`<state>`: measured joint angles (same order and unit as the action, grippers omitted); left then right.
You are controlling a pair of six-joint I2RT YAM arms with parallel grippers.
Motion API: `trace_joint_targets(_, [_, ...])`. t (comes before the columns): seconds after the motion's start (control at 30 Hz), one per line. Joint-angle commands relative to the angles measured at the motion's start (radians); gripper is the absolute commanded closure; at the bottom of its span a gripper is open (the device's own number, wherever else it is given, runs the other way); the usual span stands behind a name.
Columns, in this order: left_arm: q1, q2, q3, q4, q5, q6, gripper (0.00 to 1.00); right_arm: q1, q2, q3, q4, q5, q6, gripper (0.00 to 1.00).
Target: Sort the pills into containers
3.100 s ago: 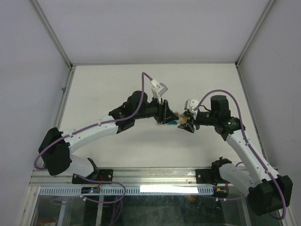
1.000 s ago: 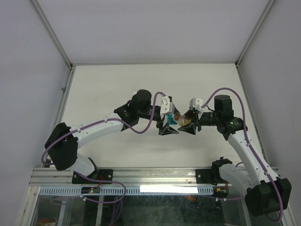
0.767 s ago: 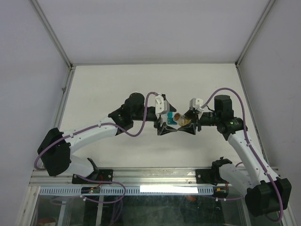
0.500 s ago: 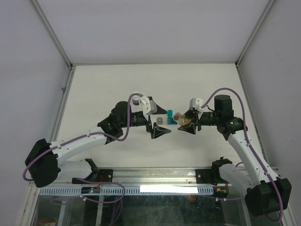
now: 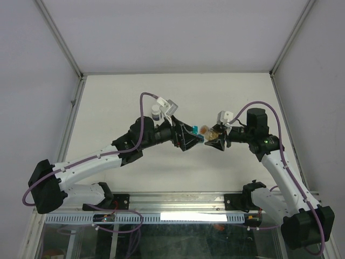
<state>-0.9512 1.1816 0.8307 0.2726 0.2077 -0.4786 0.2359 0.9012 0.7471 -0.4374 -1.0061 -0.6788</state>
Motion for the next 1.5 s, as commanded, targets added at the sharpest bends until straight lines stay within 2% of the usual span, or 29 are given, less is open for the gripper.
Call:
trace_joint_targets(0.0, [-0.028,0.034,0.089,-0.064,-0.105,-0.059,0.15,0.007,-0.021,0.011,0.061,0.001,-0.001,1.0])
trace_joint_targets(0.23, [-0.038,0.111,0.174,-0.1,-0.109,-0.039,0.19,0.009,-0.02,0.012,0.06,0.001,-0.001,1.0])
trace_joint_targets(0.8, [-0.04,0.196,0.246,-0.101,-0.028,-0.038,0.44,0.011,-0.019,0.014,0.057,0.0,-0.002,1.0])
trace_joint_targets(1.23, [-0.04,0.222,0.278,-0.13,0.002,-0.028,0.7,0.013,-0.021,0.013,0.054,0.001,-0.005,1.0])
trace_joint_targets(1.47, [-0.038,0.283,0.344,-0.221,0.056,0.003,0.74,0.016,-0.029,0.009,0.053,0.013,-0.015,1.0])
